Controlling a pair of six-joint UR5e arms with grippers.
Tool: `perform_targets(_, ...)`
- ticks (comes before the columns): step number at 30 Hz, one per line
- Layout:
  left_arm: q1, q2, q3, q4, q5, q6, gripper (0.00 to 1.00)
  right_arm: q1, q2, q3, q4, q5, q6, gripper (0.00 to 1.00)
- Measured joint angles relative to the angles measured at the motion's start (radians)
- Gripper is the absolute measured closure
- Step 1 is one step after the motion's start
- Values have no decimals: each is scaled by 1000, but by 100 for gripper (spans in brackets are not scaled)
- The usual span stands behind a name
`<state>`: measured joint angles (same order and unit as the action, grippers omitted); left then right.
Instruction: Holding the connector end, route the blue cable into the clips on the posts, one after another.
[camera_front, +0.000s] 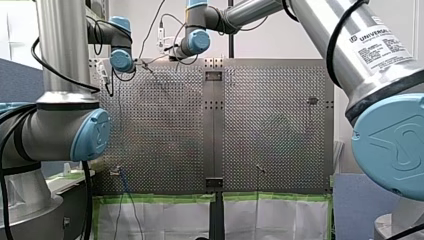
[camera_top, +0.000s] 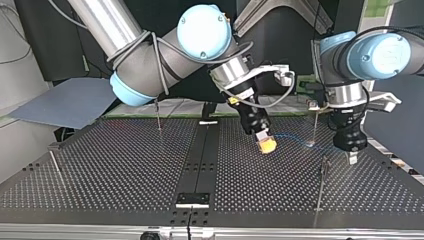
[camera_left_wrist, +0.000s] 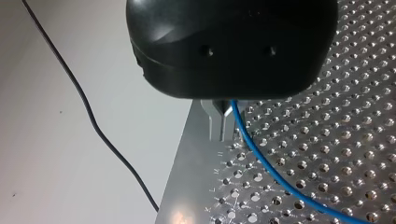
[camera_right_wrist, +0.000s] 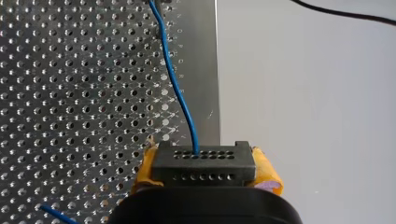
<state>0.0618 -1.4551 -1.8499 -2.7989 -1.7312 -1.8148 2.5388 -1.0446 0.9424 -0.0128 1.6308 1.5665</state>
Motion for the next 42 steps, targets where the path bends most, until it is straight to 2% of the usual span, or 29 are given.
perform_targets(16,7,-24,25,-13,10,9,100,8,19,-31,2,-5,0,100)
perform_targets(31,15,-44,44,-14,26,4,100,4,49,-73,11,-6,2,100)
perform_targets(42,19,-70,75,-13,39,7,100,-8,53,-84,13,-12,20,100)
